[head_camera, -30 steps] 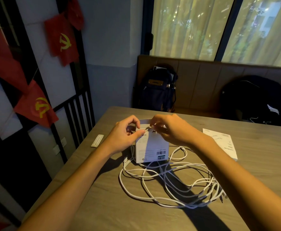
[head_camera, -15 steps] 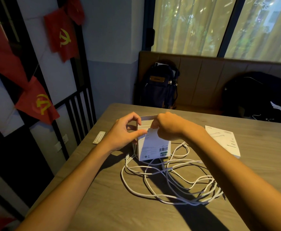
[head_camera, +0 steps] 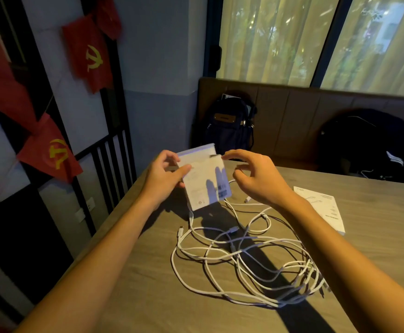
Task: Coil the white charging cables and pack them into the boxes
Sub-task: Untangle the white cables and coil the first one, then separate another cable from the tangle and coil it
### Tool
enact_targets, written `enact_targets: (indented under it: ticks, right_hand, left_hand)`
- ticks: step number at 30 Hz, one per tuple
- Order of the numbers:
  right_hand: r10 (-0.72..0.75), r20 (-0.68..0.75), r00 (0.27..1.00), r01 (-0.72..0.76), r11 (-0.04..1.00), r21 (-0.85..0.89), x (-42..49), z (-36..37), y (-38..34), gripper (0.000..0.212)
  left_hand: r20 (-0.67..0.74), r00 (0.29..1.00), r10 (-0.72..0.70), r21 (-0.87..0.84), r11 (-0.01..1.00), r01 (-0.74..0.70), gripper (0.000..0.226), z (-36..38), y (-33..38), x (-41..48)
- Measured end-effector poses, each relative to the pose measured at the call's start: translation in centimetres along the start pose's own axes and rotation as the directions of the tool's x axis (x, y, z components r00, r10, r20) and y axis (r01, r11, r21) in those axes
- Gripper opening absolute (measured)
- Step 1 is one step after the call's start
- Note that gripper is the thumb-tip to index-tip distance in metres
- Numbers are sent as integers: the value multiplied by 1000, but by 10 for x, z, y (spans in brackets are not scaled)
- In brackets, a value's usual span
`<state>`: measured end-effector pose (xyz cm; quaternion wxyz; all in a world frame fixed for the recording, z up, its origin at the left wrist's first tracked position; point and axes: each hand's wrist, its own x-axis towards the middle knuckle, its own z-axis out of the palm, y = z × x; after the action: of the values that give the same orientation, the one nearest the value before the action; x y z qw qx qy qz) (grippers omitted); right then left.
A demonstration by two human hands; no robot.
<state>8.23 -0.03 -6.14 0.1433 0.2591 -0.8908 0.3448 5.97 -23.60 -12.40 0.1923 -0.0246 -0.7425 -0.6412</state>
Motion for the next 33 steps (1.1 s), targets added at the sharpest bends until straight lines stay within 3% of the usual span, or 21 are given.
enact_targets:
  ticks: [5, 10, 13, 17, 24, 28, 31, 33]
  right_hand:
    - [23, 14, 1000, -24, 999, 28, 1, -2, 11, 42]
    - [87, 150, 985, -92, 996, 22, -11, 12, 28, 36]
    - [110, 223, 969, -117, 993, 21, -19, 17, 37, 35]
    - [129, 247, 960, -129, 991, -15, -26, 21, 46, 32]
    - [160, 338, 927, -118, 983, -142, -34, 30, 54, 25]
    - [216, 462, 860, -101, 960, -261, -41, 35, 56, 24]
    - [227, 523, 822, -51, 943, -330, -43, 37, 54, 28]
    - [216, 531, 819, -15, 934, -357, -42, 37, 51, 28]
  left_hand:
    - [-214, 952, -218, -180, 967, 181, 25, 12, -21, 20]
    - [-314, 794, -520, -429, 824, 370, 19, 35, -48, 24]
    - [-351, 757, -552, -369, 824, 429, 19, 44, -61, 25]
    - [-323, 829, -456, -55, 884, 465, 10, 47, -65, 18]
    - [-133, 948, -288, 311, 896, 316, 13, 38, -49, 0]
    - [6, 992, -124, 505, 857, 104, 15, 28, -42, -28]
    - [258, 963, 79, 484, 852, -200, 10, 34, -31, -62]
    - [410, 905, 115, 462, 829, -315, 6, 42, -22, -80]
